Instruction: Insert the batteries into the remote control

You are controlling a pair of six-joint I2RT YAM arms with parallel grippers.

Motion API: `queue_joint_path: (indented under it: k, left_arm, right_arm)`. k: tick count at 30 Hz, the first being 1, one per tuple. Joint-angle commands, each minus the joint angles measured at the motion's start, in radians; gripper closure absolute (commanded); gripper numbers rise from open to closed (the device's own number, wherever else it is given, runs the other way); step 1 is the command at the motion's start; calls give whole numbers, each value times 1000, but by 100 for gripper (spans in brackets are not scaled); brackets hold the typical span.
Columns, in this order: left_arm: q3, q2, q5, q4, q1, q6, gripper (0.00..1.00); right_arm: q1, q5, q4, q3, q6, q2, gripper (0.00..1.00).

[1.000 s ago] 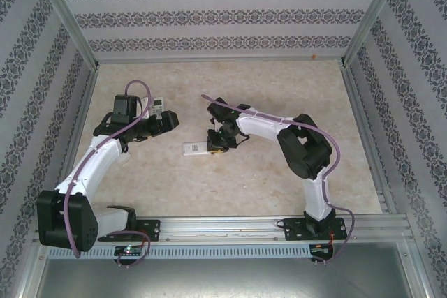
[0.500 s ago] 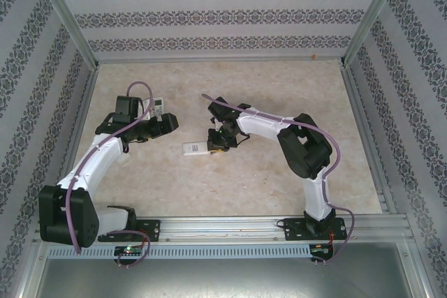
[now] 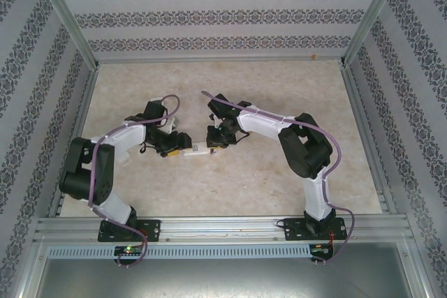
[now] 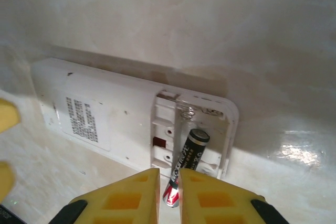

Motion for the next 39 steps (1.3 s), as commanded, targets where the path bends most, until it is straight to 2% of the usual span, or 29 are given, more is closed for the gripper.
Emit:
queue_joint_path:
  k: [1,3,8,22,26,29,36,39]
  left_arm:
    - [45,33,-45,-43,-7,39,38]
    - [51,56,-59,-34,-6,45,41]
    - [61,118,1,0,-6,53,45]
    - [49,171,54,32,-8,53,53]
    - [48,180,54,33,-9,53,54]
    - [51,181,56,34,-9,53,55]
    - [56,186,68,42,-9,47,55]
    - [56,185,68,40,-9,48,56]
  right_arm:
    - [-8,20,-27,26,-28,24,82]
    - [-6,34,-39,24,-30,17,80]
    - [-3,86,-49,-4,2,-27,73]
    - [21,49,-19,28,27,41,81]
    - [19,43,-22,33,23,45,81]
    - [21,53,-40,38,28,48,76]
    - [20,56,-20,36,25,55,81]
    - [18,54,-26,55,22,49,77]
